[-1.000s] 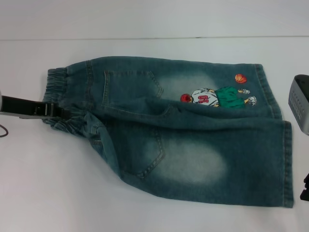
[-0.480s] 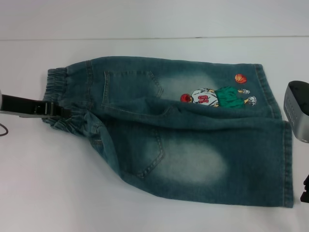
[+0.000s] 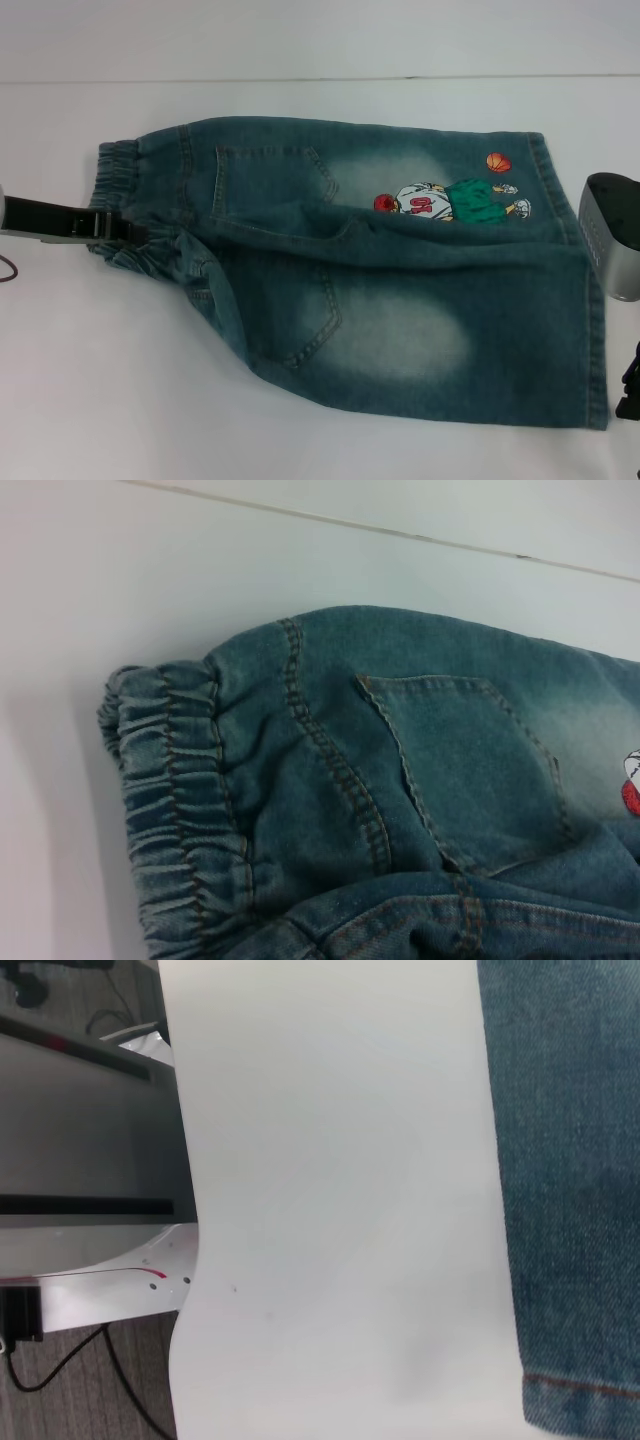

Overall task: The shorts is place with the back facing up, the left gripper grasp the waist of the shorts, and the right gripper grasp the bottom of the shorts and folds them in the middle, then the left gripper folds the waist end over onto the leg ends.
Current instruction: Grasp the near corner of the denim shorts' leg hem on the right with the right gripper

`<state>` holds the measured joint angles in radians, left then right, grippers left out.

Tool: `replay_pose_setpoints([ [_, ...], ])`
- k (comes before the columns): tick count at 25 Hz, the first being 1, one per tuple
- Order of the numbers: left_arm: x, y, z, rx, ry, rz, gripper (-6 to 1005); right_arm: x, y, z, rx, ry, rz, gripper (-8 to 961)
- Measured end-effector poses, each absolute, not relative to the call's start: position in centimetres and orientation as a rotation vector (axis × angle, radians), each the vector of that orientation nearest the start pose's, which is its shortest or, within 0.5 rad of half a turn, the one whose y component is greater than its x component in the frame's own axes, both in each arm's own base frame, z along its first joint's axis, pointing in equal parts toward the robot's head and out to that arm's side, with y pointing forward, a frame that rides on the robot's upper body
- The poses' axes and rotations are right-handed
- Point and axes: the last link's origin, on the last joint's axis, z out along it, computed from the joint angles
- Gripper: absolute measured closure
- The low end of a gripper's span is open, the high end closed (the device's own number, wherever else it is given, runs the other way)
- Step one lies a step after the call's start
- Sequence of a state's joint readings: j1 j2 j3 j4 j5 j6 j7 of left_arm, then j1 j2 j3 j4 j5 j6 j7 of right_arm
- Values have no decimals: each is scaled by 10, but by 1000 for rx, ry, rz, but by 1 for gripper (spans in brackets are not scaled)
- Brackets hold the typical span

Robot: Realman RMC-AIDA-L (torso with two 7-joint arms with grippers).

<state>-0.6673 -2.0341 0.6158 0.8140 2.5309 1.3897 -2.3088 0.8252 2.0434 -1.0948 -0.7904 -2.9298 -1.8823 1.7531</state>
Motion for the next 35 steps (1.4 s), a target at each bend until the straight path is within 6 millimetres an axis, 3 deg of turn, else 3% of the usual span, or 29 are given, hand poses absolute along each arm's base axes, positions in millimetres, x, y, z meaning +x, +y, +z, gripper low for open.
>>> replay_pose_setpoints([
  [35, -291, 380, 41, -2263, -1537, -149, 956, 250, 327, 5, -3155, 499, -1218, 187],
])
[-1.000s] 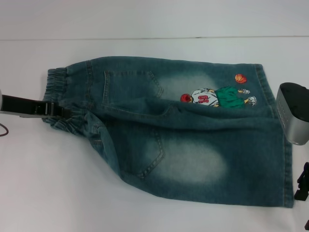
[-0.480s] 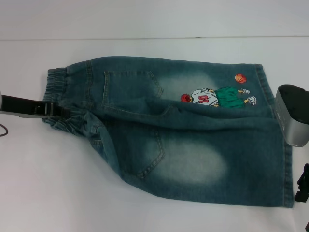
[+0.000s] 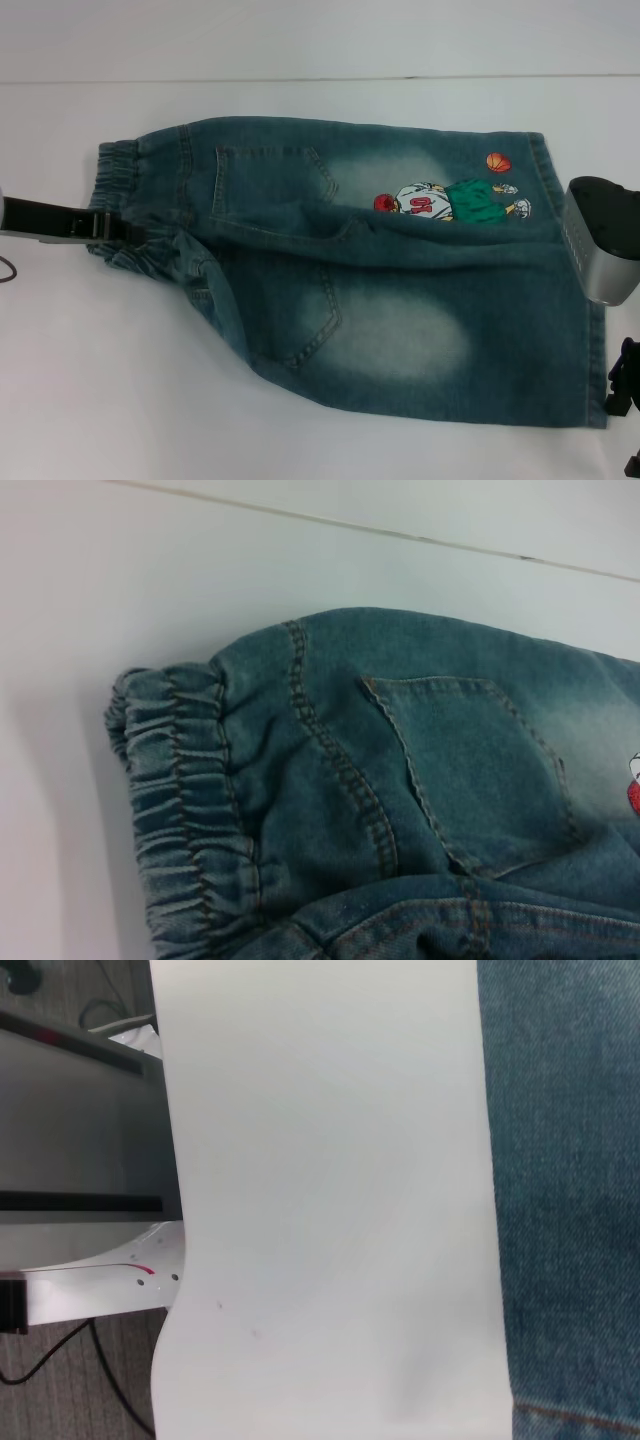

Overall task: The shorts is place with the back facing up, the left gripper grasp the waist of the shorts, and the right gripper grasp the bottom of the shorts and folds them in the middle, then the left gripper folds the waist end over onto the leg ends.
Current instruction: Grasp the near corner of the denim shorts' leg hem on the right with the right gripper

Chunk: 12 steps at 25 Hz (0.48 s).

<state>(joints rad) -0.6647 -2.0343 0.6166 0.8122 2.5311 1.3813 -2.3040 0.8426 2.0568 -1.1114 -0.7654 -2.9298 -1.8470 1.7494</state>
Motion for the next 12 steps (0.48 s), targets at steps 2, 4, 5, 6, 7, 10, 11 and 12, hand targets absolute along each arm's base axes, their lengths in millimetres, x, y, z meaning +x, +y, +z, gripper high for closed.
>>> replay_pose_setpoints([
  [2, -291, 379, 41, -2261, -1538, -149, 956, 249, 328, 4, -3156, 491, -1211, 190],
  [4, -291, 379, 41, -2261, -1537, -147, 956, 248, 329, 4, -3160, 486, -1197, 193],
  [5, -291, 379, 40, -2262, -1538, -147, 956, 247, 329, 4, -3161, 484, -1189, 195],
  [6, -292, 379, 40, -2265, -1538, -146, 956, 247, 329, 4, -3164, 481, -1178, 197],
  [7, -292, 378, 39, -2267, -1539, -146, 956, 246, 330, 4, -3166, 478, -1169, 199],
  [10, -293, 378, 38, -2267, -1538, -147, 956, 245, 331, 4, -3173, 468, -1151, 204],
  [11, -293, 378, 38, -2266, -1537, -147, 956, 244, 331, 4, -3174, 465, -1147, 205],
  [12, -293, 378, 38, -2265, -1537, -147, 956, 244, 331, 4, -3175, 463, -1143, 207],
])
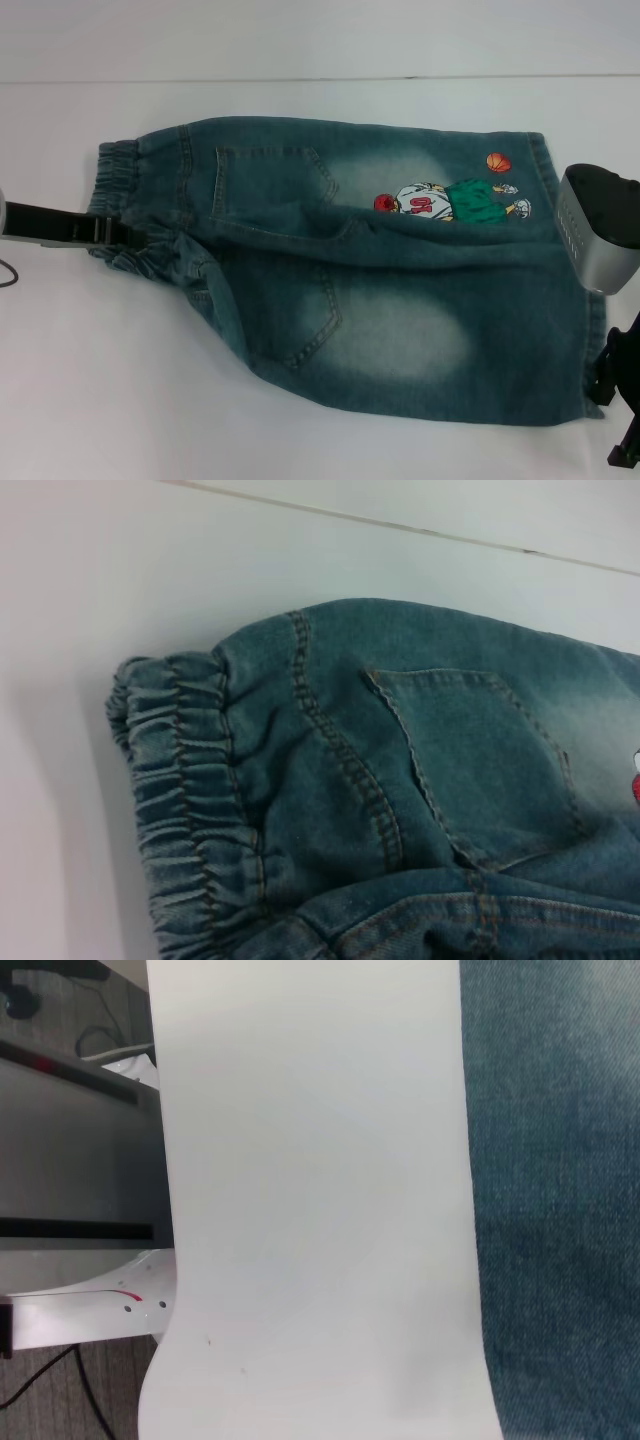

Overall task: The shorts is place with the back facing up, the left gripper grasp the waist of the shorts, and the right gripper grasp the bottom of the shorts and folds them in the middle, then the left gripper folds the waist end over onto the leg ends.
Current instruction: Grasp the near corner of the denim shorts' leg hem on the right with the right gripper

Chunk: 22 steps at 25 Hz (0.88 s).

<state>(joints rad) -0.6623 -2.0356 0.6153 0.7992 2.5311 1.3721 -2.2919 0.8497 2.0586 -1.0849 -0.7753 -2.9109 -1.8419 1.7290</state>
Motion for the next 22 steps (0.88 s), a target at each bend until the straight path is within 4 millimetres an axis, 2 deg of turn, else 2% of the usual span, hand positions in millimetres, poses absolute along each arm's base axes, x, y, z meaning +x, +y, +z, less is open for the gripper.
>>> replay_pose_setpoints([
  [19, -296, 377, 36, -2265, -1536, -144, 956, 235, 338, -6, -3189, 357, -1037, 239],
  [22, -297, 377, 36, -2261, -1537, -145, 956, 234, 338, -8, -3192, 337, -1030, 302],
])
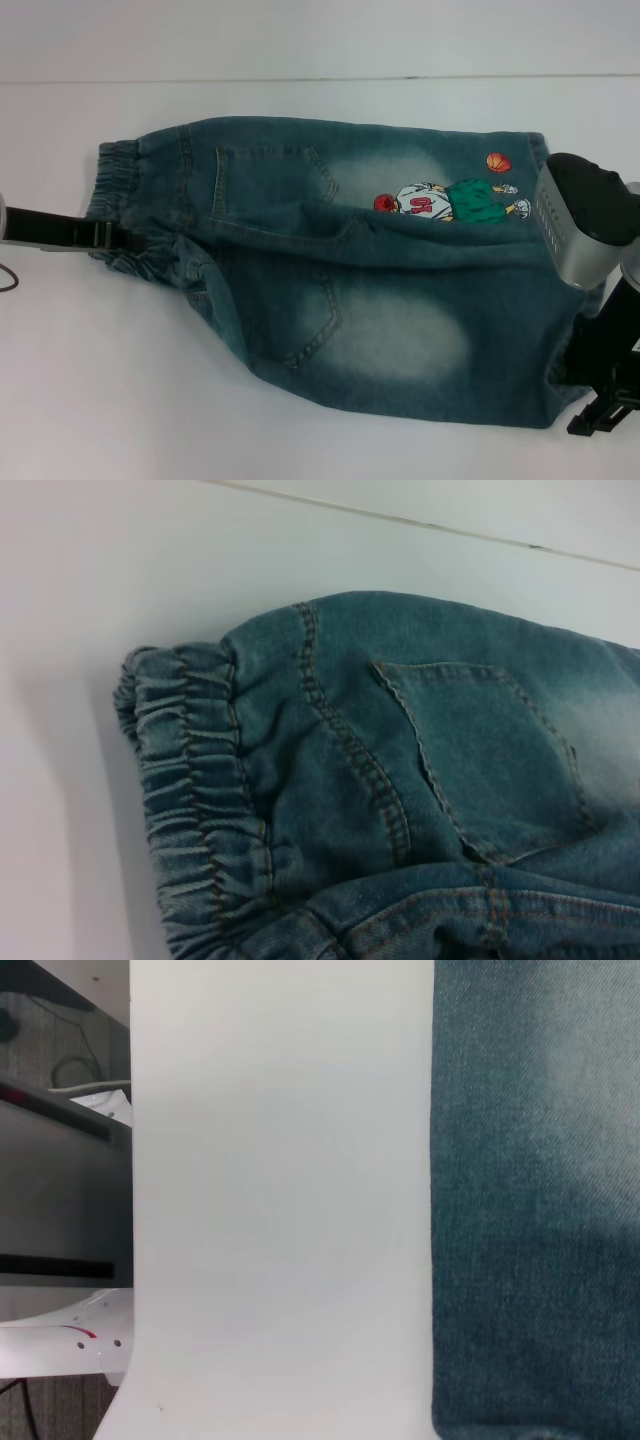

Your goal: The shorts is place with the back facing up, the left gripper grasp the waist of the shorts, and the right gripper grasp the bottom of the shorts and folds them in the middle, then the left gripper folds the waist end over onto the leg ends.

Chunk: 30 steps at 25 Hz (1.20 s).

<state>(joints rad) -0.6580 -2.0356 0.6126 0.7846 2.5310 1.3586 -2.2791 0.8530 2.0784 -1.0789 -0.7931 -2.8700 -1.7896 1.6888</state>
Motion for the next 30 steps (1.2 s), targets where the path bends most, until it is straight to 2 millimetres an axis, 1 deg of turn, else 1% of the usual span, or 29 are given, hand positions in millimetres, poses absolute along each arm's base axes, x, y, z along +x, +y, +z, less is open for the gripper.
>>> replay_pose_setpoints([
  [8, -297, 377, 35, -2260, -1540, -145, 956, 233, 340, -7, -3189, 324, -1024, 469],
  [14, -297, 377, 35, -2259, -1538, -145, 956, 234, 340, -6, -3185, 324, -1015, 716],
  [16, -297, 377, 35, -2259, -1538, -145, 956, 235, 340, -4, -3186, 324, -1003, 902],
  [19, -297, 378, 36, -2257, -1535, -147, 957, 237, 341, 0, -3197, 330, -960, 901],
  [22, -297, 377, 37, -2257, -1540, -151, 957, 241, 341, 9, -3214, 347, -863, 901],
  [27, -299, 375, 36, -2246, -1552, -177, 957, 256, 341, 31, -3215, 375, -536, 901],
  [30, -300, 373, 37, -2235, -1557, -201, 957, 268, 341, 41, -3154, 384, -297, 901],
])
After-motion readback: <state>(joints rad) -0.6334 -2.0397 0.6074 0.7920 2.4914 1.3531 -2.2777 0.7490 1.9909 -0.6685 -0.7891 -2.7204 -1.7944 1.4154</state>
